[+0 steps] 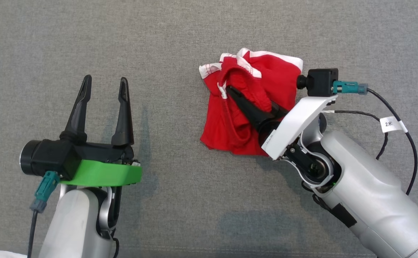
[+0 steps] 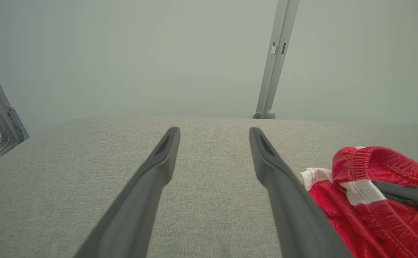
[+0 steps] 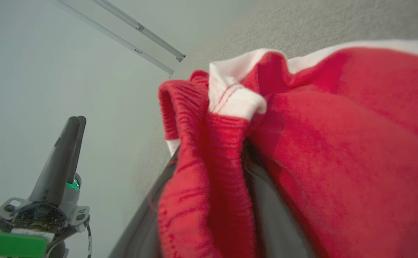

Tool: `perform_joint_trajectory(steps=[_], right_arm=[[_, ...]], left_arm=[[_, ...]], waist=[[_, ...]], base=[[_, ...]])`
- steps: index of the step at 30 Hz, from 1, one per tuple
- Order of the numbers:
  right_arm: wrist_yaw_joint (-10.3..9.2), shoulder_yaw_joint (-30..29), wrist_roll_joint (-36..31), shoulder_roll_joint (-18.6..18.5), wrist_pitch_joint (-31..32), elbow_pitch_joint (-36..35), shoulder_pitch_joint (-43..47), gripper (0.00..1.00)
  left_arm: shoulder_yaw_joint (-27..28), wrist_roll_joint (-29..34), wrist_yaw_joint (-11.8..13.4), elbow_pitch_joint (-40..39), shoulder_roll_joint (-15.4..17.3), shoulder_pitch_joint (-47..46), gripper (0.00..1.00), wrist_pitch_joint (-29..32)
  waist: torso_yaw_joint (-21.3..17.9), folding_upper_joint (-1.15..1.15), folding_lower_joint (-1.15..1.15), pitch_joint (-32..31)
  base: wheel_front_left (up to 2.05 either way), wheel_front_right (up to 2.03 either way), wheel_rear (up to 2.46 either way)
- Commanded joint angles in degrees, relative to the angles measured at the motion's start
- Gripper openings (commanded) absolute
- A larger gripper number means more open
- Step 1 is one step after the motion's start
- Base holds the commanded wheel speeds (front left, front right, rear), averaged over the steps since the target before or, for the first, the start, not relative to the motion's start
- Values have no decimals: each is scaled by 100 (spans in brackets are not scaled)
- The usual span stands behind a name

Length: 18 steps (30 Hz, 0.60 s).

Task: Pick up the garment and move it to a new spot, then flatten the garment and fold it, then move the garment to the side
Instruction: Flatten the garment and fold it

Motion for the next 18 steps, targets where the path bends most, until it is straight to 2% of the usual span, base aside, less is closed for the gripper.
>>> perform_joint_trajectory(steps=[1, 7, 10, 14, 18], right_arm=[[3, 47, 3, -24, -44, 1, -55, 100], [3, 441, -5, -339, -402, -521, -77, 100], [2, 561, -46, -661, -707, -942, -6, 100], [2, 477, -89, -995, -1250, -1261, 149, 100], [2, 135, -180, -1218, -1635, -1323, 371, 100]], left_arm=[[25, 38, -11, -4, -22, -69, 100, -20], [155, 138, -45, 27, -15, -79, 100, -20], [206, 189, -39, 25, -2, -81, 100, -20], [278, 234, -16, 31, 26, -37, 100, -20], [336, 260, 2, 38, 82, 30, 100, -20]], waist=[[-8, 0, 0, 22], [-212, 0, 0, -16], [-349, 0, 0, -56], [-531, 0, 0, -135], [-704, 0, 0, -221]], base=[[0, 0, 0], [0, 0, 0], [0, 0, 0], [0, 0, 0], [0, 0, 0]])
